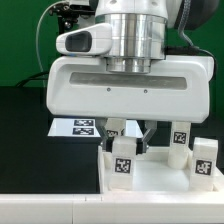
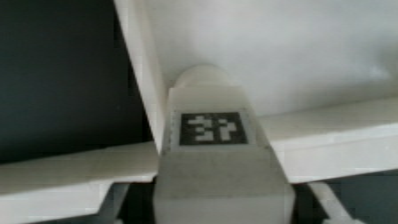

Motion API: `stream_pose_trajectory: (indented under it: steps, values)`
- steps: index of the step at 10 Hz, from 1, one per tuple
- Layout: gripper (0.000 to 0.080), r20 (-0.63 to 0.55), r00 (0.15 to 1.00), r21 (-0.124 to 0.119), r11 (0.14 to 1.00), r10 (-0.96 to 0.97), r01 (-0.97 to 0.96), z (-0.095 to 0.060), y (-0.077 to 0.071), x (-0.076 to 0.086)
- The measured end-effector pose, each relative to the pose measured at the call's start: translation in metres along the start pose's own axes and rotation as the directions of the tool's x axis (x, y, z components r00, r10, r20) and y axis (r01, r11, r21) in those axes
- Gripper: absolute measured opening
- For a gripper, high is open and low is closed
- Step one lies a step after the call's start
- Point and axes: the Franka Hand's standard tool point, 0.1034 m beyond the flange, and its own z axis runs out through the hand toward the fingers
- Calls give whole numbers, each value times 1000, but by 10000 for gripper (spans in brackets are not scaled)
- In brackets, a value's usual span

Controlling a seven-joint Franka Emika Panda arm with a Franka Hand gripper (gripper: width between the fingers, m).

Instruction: Assemble square table

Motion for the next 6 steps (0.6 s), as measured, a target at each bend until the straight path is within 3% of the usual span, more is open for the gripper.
stream_pose_trajectory:
  steps: [2, 6]
  values:
    - [284, -6, 934, -16, 934, 357, -357, 0, 1, -1]
    - [285, 1, 596, 27, 596, 803, -803, 0, 7, -3]
